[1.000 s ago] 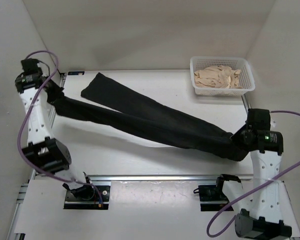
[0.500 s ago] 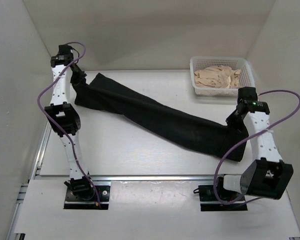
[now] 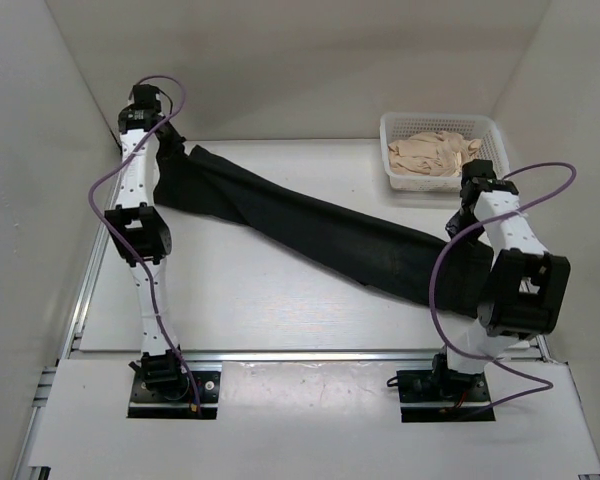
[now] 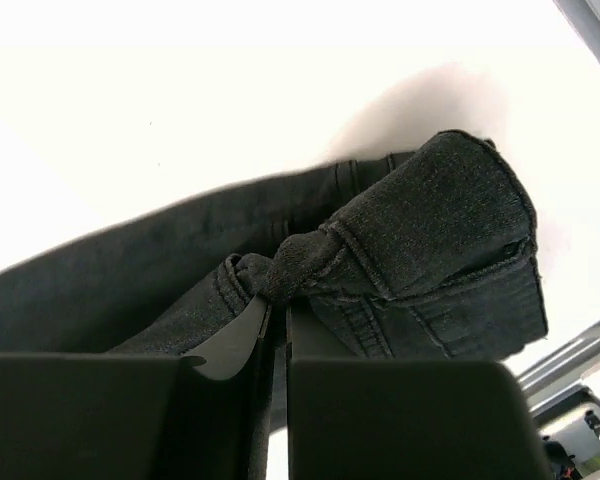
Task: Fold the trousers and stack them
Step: Fold the trousers
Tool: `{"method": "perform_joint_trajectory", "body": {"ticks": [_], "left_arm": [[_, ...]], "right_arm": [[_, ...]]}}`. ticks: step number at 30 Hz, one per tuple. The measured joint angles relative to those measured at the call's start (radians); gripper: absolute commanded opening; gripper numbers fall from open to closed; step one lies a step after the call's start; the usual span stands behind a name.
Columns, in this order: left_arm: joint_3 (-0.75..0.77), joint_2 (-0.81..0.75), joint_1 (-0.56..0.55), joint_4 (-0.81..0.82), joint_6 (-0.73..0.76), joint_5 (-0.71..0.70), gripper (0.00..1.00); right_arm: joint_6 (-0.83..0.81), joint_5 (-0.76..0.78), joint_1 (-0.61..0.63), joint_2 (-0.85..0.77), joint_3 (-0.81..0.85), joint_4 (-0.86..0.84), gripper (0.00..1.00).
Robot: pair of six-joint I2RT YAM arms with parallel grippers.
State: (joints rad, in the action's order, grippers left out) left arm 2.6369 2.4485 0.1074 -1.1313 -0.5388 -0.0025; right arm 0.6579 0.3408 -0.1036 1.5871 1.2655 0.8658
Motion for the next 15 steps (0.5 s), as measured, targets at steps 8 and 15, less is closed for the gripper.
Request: {"method": "perform_joint_trajectory", "body": {"ticks": [8,15], "left_arm": [[0.107,0.148,-0.026,0.165,-0.027,0.021,0.85],[-0.096,0.001,-0.007,0.215,0.017,-0.017,0.49]], "right_arm": [[-0.005,0.058,-0.015,0.142,0.08,-0.03,0.93],[-0.023,0.042,-0.028,0.005,0.027,-0.05,0.79]]}}
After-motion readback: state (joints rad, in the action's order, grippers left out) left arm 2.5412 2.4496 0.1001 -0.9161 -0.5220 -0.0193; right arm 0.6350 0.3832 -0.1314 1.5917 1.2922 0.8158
